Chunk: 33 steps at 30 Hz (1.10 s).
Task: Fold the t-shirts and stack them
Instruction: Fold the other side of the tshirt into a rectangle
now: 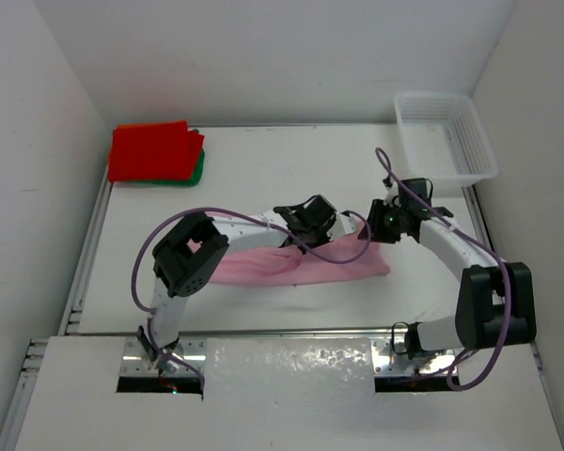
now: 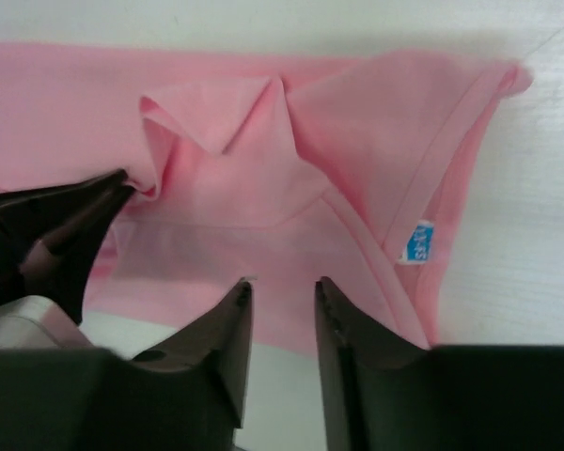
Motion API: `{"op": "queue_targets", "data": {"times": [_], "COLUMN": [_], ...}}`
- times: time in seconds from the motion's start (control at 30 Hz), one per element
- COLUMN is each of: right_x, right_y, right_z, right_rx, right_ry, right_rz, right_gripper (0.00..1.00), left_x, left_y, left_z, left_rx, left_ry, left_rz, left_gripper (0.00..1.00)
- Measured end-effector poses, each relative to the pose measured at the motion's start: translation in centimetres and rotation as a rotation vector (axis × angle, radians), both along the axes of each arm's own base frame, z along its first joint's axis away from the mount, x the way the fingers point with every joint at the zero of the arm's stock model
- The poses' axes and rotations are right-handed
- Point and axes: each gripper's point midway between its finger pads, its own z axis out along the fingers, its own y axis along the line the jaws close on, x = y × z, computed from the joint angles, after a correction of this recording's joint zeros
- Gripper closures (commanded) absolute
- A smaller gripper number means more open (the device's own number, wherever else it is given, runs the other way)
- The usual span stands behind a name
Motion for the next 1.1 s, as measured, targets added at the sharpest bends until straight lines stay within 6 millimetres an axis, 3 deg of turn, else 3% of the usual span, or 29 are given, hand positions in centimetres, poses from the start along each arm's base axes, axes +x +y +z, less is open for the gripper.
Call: {"op": "queue_targets", "data": {"times": [0.1,0.23,0.5,0.57,0.73,0.83,0.93,1.1], "right_x": [-1.0,-1.8,-3.3,-3.2,-3.3,-3.5,-4.1,-5.8], "right_y": [0.0,-1.7,-2.7,-2.8,-2.5,-2.5,-2.5,-2.6], "right_z": [-1.3,-2.2,-4.2,-4.6,-5.5,-5.4,-5.1,-4.4], "right_rx": [-0.074,-0.172,-0.227,-0.227,-0.217,-0.211,-0.204,-0.199], "right_ry": [0.037,0.075,0.113,0.120,0.140,0.136,0.133,0.144], "right_rz": [0.043,0.026,0.036,0.039,0.063,0.064,0.060,0.048], "right_gripper": [0.57,0.44,0.43,0.47,0.84,0.98,1.00,1.00], "left_x": [0.0,0.2,0.1,0.1,0.3,0.9,1.5,2.2], "left_y": [-0.1,-0.4,-0.5,-0.4,-0.1,0.5,1.2,2.0], "left_z": [0.2,0.7,0.8,0.7,0.7,0.7,0.7,1.2], "left_rx": [-0.004,-0.016,-0.024,-0.024,-0.026,-0.024,-0.017,-0.014], "left_ry": [0.005,0.001,0.013,0.017,0.022,0.019,0.017,0.022], "left_rz": [0.007,0.014,0.027,0.031,0.055,0.079,0.101,0.136], "left_gripper": [0.90,0.90,0.82,0.81,0.78,0.72,0.57,0.48]}}
